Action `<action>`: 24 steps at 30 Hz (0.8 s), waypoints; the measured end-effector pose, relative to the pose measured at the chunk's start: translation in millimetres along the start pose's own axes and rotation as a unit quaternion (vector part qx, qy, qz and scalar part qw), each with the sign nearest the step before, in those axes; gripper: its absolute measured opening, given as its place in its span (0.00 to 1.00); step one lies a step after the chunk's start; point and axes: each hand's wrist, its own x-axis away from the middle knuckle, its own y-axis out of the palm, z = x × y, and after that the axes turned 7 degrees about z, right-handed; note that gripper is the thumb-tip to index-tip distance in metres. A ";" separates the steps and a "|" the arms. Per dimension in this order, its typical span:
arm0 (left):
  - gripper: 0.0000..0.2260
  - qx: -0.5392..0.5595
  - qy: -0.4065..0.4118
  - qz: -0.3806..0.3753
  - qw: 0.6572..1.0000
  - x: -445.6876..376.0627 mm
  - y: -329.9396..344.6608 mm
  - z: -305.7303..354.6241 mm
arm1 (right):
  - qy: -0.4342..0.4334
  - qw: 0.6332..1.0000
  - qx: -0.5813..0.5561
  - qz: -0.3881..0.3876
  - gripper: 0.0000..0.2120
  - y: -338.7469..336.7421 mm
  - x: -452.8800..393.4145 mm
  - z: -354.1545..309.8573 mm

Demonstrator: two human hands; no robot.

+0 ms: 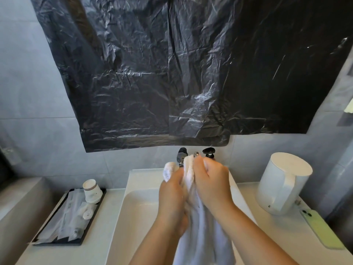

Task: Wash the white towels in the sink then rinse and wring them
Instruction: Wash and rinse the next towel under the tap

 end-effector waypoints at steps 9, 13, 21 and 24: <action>0.14 0.002 -0.002 0.051 0.999 -0.3 -5.2 -8.5 | -0.008 0.997 0.026 -0.066 0.25 15.8 42.9 6.2; 0.06 -0.014 0.016 0.054 0.998 -3.1 -2.3 -11.4 | 0.091 0.995 -0.012 -0.030 0.25 16.6 13.3 26.4; 0.13 -0.064 0.058 0.076 0.993 -11.8 -7.9 -3.7 | -0.021 0.997 -0.014 -0.074 0.23 22.9 43.5 -19.1; 0.10 -0.058 0.036 0.058 0.996 -10.7 -7.0 -9.1 | -0.034 0.999 0.004 -0.033 0.25 35.0 11.4 -14.0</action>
